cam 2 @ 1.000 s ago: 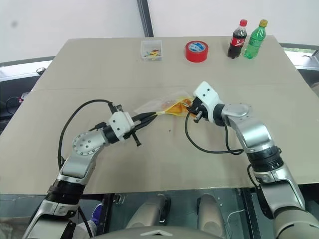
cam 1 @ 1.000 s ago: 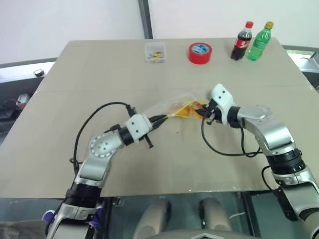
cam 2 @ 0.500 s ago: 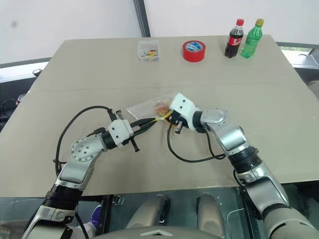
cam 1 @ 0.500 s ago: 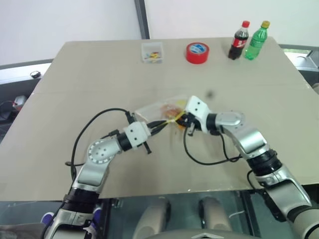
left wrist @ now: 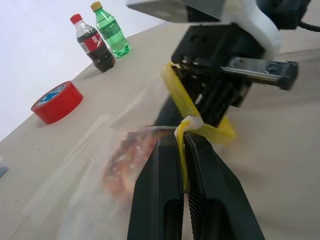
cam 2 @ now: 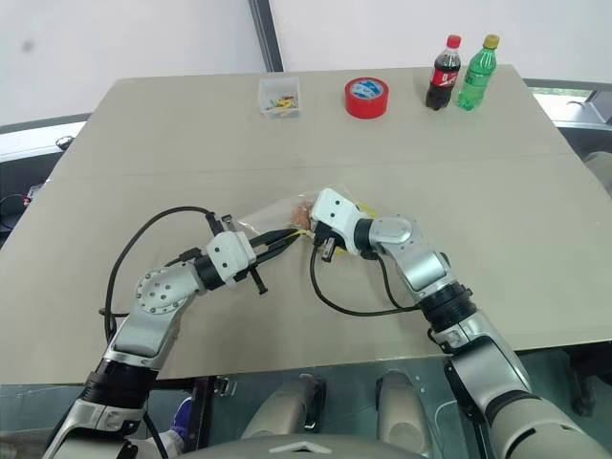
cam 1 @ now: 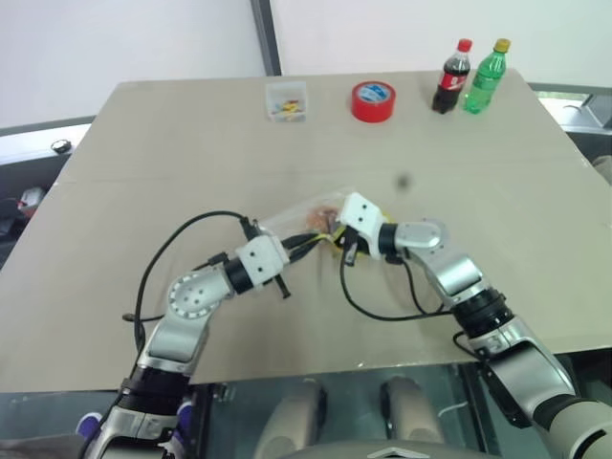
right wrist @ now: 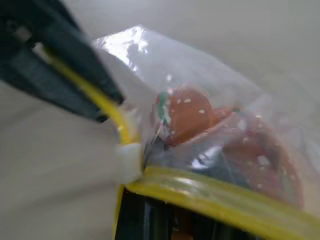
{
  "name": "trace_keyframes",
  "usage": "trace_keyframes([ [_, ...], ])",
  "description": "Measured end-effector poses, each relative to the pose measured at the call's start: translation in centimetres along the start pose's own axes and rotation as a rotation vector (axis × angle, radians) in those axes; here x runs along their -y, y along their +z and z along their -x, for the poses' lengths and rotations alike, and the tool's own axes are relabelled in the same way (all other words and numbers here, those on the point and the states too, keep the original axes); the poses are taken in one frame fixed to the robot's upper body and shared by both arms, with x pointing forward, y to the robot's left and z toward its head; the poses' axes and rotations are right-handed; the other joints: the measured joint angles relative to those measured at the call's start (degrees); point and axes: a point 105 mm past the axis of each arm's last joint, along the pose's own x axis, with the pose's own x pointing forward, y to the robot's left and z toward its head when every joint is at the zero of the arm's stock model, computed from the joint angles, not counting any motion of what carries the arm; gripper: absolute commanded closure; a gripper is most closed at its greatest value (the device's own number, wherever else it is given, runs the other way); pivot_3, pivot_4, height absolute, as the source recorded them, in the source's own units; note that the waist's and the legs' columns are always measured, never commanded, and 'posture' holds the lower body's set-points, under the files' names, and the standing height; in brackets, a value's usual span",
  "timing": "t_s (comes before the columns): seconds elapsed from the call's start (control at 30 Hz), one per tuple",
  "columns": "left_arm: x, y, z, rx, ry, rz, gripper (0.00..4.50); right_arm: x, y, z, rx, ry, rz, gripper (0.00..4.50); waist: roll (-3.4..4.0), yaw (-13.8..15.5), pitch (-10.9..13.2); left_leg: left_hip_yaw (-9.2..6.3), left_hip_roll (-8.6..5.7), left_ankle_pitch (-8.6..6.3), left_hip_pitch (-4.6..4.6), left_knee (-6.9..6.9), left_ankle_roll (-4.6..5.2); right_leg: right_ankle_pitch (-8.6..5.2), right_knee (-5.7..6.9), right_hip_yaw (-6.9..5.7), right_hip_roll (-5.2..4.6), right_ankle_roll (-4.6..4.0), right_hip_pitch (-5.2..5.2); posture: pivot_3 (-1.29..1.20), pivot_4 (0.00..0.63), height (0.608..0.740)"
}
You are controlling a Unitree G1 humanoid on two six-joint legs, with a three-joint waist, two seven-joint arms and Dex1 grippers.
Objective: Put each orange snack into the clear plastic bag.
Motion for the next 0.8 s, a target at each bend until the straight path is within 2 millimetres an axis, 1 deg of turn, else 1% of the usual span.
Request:
trace_keyframes([
  [0.03, 0.0, 0.0, 0.0, -0.002, 0.004, 0.004, 4.5, 0.2, 0.0, 0.1, 0.002, -0.013, 0.012, 2.75, 0.0, 0.03, 0.0, -0.01, 0.0, 0.0, 0.01, 0.0, 0.0, 0.0, 0.01, -0.01, 0.01, 0.0, 0.0, 0.0, 0.15, 0.74],
  [0.07, -0.1, 0.1, 0.0, -0.002, 0.011, 0.009, 4.5, 0.5, 0.1, 0.1, 0.005, -0.036, 0.025, 2.19, 0.0, 0.04, 0.0, -0.01, 0.0, 0.0, 0.01, 0.0, 0.0, 0.0, 0.02, -0.01, 0.01, 0.0, 0.0, 0.0, 0.15, 0.74],
  [0.1, -0.2, 0.1, 0.0, -0.002, 0.022, 0.019, 4.5, 0.9, 0.2, 0.2, 0.007, -0.064, 0.039, 1.76, 0.0, 0.05, 0.0, -0.01, 0.0, 0.0, 0.01, 0.0, 0.0, 0.0, 0.02, -0.01, 0.01, 0.0, 0.0, 0.0, 0.15, 0.74],
  [0.13, -0.3, 0.1, 0.0, -0.001, 0.029, 0.024, 4.5, 1.1, 0.3, 0.3, 0.009, -0.081, 0.045, 1.76, 0.0, 0.06, 0.0, -0.01, 0.0, 0.0, 0.01, 0.0, 0.0, 0.0, 0.03, -0.01, 0.01, 0.0, 0.0, 0.0, 0.15, 0.74],
  [0.17, -0.5, 0.2, -0.1, 0.002, 0.048, 0.04, 4.5, 1.8, 0.3, 0.8, 0.012, -0.124, 0.061, 1.76, 0.0, 0.06, 0.0, -0.01, 0.0, 0.0, 0.01, 0.0, 0.0, 0.0, 0.02, 0.0, 0.01, 0.0, -0.01, 0.0, 0.15, 0.74],
  [0.23, -0.9, 0.1, 0.0, -0.001, 0.076, 0.063, 4.5, 2.3, 0.8, 1.6, 0.025, -0.155, 0.098, 1.76, 0.0, 0.08, 0.0, 0.0, 0.0, 0.0, 0.01, 0.0, 0.0, 0.0, 0.02, 0.0, 0.01, 0.0, -0.01, 0.0, 0.15, 0.74],
  [0.37, -1.9, 0.0, 0.1, -0.003, 0.135, 0.116, 4.5, 2.6, 1.6, 4.1, 0.036, -0.188, 0.153, 1.76, 0.0, 0.23, 0.0, 0.0, 0.0, 0.0, -0.01, 0.01, 0.0, 0.0, -0.01, 0.0, 0.0, 0.0, 0.0, 0.0, 0.15, 0.74],
  [0.43, -2.6, 0.3, -0.1, 0.014, 0.159, 0.132, 4.5, 2.5, 1.8, 5.3, 0.019, -0.194, 0.209, 1.76, 0.0, 0.31, 0.0, 0.0, 0.0, -0.01, -0.01, 0.01, 0.0, 0.0, -0.01, -0.01, 0.0, 0.0, 0.0, 0.0, 0.15, 0.74],
  [0.53, -3.7, 0.8, -0.2, 0.029, 0.188, 0.122, 4.5, 2.4, 1.6, 6.7, -0.029, -0.212, 0.294, 1.76, 0.0, 0.35, 0.0, 0.02, 0.0, -0.01, -0.01, 0.01, 0.0, 0.0, 0.0, -0.01, 0.0, 0.0, 0.0, 0.0, 0.15, 0.74],
  [0.6, -4.1, 1.1, -0.3, 0.037, 0.191, 0.111, 4.5, 2.8, 1.0, 7.6, -0.085, -0.243, 0.349, 1.76, 0.0, 0.19, 0.0, 0.07, 0.0, -0.01, 0.0, 0.01, 0.0, 0.0, 0.0, 0.03, 0.0, 0.0, 0.0, 0.0, 0.15, 0.74],
  [0.7, -4.1, 1.2, -0.3, 0.038, 0.188, 0.11, 4.5, 4.2, -0.7, 8.7, -0.215, -0.318, 0.477, 1.76, -0.01, 0.19, 0.0, 0.07, 0.0, 0.0, 0.01, 0.01, -0.01, 0.0, 0.0, 0.03, 0.01, 0.0, 0.0, 0.0, 0.15, 0.74],
  [0.73, -4.1, 1.2, -0.3, 0.038, 0.187, 0.11, 4.5, 4.4, -1.0, 8.8, -0.232, -0.326, 0.483, 1.76, -0.01, 0.23, 0.0, 0.07, 0.0, 0.0, 0.01, 0.01, -0.01, 0.0, 0.0, 0.03, 0.01, 0.0, 0.0, 0.0, 0.15, 0.74],
  [0.8, -4.1, 1.2, -0.3, 0.039, 0.181, 0.109, 4.5, 5.2, -2.9, 9.2, -0.312, -0.343, 0.526, 1.76, -0.01, 0.3, 0.0, 0.08, 0.0, 0.0, 0.01, 0.01, -0.02, 0.0, 0.0, 0.03, 0.01, 0.0, 0.0, 0.0, 0.15, 0.74],
])
